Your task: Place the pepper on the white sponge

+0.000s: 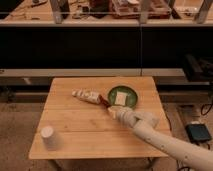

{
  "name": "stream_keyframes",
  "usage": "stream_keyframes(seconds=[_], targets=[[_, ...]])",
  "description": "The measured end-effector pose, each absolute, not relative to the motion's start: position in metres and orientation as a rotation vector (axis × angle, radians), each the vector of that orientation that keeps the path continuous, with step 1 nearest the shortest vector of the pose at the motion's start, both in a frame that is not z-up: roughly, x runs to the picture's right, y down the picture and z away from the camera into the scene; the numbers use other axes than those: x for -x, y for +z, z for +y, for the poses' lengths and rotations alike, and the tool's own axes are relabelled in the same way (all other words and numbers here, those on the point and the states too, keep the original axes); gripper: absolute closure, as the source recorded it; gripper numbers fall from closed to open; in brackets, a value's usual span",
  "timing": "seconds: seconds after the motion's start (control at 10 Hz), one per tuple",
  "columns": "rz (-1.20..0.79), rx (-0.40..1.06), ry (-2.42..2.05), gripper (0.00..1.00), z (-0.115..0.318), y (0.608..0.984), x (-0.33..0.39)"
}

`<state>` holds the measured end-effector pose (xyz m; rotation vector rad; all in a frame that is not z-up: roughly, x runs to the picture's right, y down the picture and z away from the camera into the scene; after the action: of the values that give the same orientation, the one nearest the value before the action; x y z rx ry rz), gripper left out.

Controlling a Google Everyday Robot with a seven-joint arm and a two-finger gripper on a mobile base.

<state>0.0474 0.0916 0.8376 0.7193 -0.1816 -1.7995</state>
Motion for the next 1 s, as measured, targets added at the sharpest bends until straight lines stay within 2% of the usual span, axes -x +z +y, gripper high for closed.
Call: stream_keyframes(seconds=[0.3,1.0], targets=[[-0.167,-0.838,-1.784,0.92,0.057,0.842,-0.053],[-0.194,-0.873,-1.674,0.92,0.042,0.862,-0.116]])
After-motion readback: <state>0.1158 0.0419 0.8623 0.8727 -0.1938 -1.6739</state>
